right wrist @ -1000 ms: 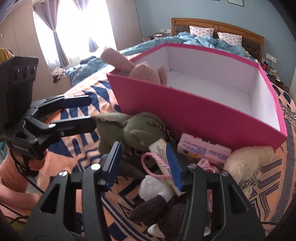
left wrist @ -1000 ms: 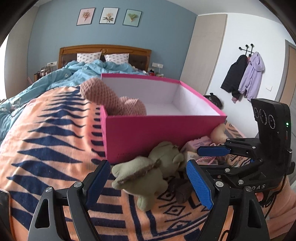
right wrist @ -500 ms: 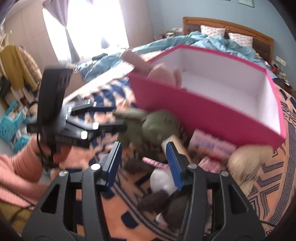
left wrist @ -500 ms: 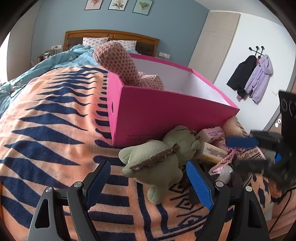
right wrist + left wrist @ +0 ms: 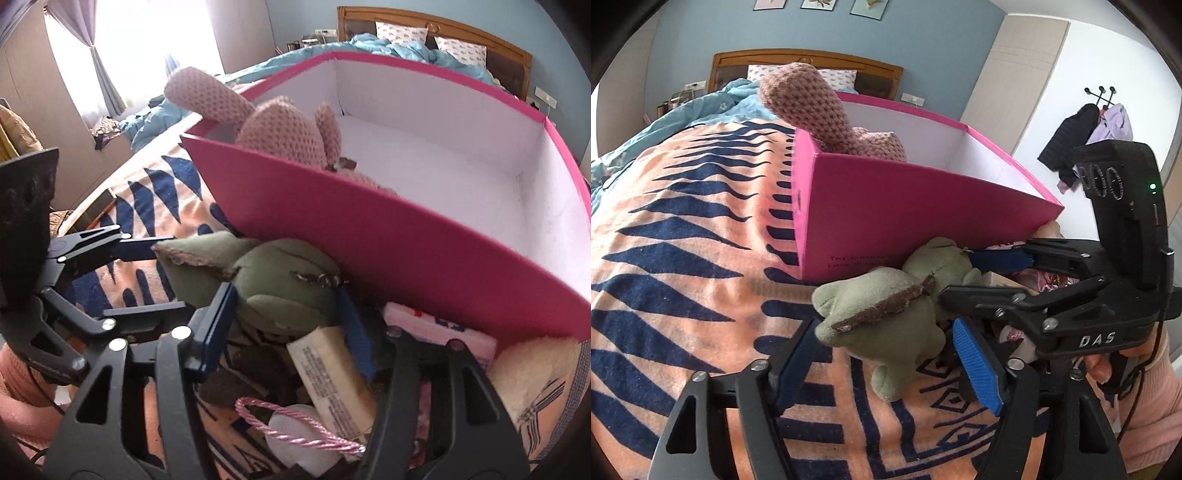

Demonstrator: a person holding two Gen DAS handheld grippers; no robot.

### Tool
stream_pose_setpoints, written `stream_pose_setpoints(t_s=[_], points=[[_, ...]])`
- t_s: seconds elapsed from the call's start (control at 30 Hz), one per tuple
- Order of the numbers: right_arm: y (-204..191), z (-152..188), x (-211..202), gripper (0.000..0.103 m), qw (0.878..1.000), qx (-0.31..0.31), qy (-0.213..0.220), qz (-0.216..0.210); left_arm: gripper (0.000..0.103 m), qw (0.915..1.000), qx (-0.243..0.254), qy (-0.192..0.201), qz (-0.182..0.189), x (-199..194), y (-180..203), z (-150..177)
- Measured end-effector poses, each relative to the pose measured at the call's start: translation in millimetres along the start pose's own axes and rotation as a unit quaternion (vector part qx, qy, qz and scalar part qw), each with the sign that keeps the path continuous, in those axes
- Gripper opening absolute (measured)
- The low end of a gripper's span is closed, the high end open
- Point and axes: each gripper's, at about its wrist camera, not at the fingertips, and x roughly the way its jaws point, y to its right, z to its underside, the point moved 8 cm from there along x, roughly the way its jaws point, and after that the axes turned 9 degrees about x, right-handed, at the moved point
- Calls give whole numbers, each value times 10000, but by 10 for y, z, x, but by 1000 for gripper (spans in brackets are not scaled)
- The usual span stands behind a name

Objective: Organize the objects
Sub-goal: 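Close both grippers on the green turtle plush and lift it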

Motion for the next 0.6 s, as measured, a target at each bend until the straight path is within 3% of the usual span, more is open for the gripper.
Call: stream_pose_setpoints(t_s=[0.23,0.6], points=[[-48,87,-4,58,9999,-40,94,-24,65,10000,35,86,30,-73,91,-24],[-282,39,-622,57,9959,-124,838,-331,68,9960,457,753,-117,-640,349,-288]])
